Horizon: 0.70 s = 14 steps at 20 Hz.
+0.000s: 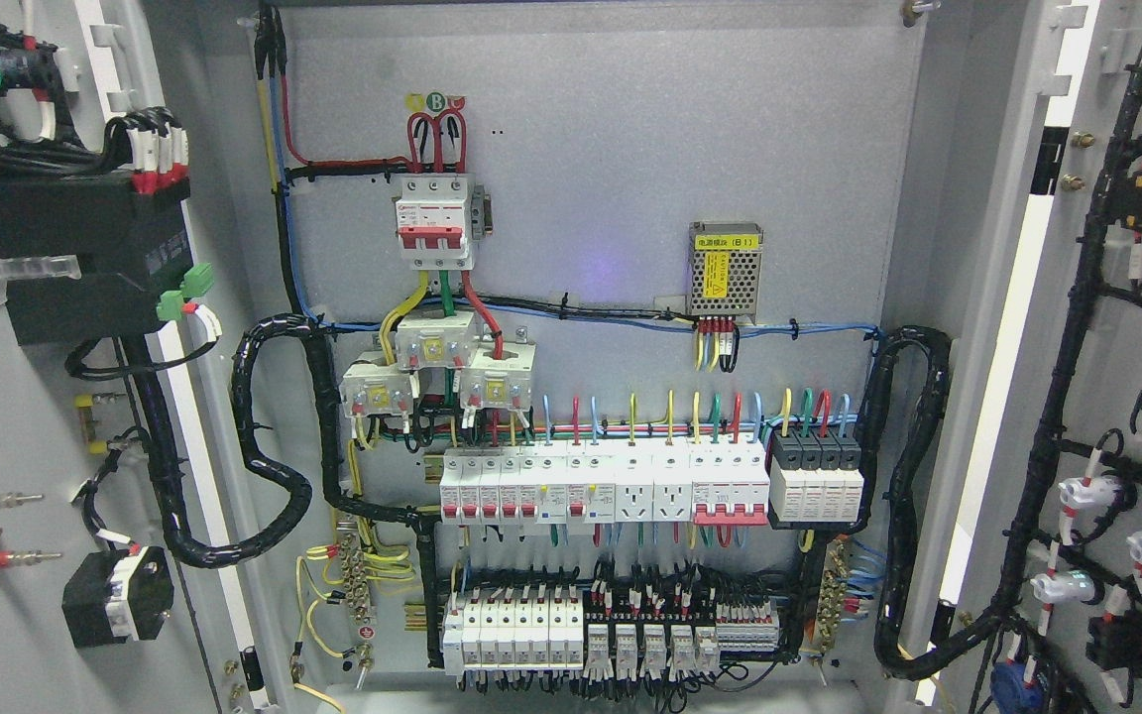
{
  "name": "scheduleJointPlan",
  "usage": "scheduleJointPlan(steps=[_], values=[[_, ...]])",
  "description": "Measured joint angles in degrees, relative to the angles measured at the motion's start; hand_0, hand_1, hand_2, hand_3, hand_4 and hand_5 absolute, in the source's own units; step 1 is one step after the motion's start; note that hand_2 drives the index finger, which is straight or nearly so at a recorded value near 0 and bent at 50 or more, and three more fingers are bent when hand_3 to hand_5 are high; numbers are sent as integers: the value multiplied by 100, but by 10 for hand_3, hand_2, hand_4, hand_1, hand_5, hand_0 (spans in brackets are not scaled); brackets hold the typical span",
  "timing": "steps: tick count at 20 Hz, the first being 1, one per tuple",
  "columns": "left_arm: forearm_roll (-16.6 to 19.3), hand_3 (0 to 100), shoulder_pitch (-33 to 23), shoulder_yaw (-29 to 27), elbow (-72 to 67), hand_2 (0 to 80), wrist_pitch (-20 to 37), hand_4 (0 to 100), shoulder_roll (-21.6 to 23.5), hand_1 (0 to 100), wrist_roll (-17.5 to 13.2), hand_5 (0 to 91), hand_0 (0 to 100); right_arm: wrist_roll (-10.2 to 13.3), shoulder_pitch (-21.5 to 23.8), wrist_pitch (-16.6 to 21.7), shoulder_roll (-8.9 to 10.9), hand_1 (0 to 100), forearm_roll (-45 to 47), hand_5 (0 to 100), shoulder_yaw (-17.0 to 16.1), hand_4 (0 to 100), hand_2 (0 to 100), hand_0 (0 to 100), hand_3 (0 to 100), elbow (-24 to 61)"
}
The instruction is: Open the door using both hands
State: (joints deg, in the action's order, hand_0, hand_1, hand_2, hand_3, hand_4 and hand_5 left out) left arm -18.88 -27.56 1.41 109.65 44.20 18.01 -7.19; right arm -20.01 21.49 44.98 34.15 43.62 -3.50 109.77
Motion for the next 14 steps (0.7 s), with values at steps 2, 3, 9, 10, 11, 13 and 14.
scheduleJointPlan(steps=[2, 3, 9, 10, 11, 13, 14], values=[[-67, 0, -109, -104, 4, 0, 0, 31, 32, 0, 13, 0, 0, -2, 8, 0, 20, 0, 2, 0, -47, 0, 0, 108, 0, -15], [-102, 0, -150, -154, 5, 0, 0, 31, 46, 0, 18, 0, 0, -16, 10, 0, 28, 0, 3, 0, -68, 0, 0, 108, 0, -22], [-361, 0, -287, -481, 12, 0, 0, 31, 139, 0, 22, 0, 0, -136, 17, 0, 66, 0, 6, 0, -179, 0, 0, 107, 0, -66], [-398, 0, -299, -532, 12, 0, 0, 31, 149, 0, 22, 0, 0, -145, 17, 0, 70, 0, 7, 0, -195, 0, 0, 107, 0, -79], [-436, 0, -306, -587, 11, 0, 0, 31, 161, 0, 23, 0, 0, -148, 17, 0, 75, 0, 9, 0, -212, 0, 0, 107, 0, -92], [-528, 0, -318, -706, 10, 0, 0, 31, 185, 0, 23, 0, 0, -156, 17, 0, 81, 0, 9, 0, -247, 0, 0, 107, 0, -117], [-587, 0, -322, -765, 10, 0, 0, 31, 198, 0, 23, 0, 0, -157, 17, 0, 84, 0, 9, 0, -264, 0, 0, 107, 0, -131]])
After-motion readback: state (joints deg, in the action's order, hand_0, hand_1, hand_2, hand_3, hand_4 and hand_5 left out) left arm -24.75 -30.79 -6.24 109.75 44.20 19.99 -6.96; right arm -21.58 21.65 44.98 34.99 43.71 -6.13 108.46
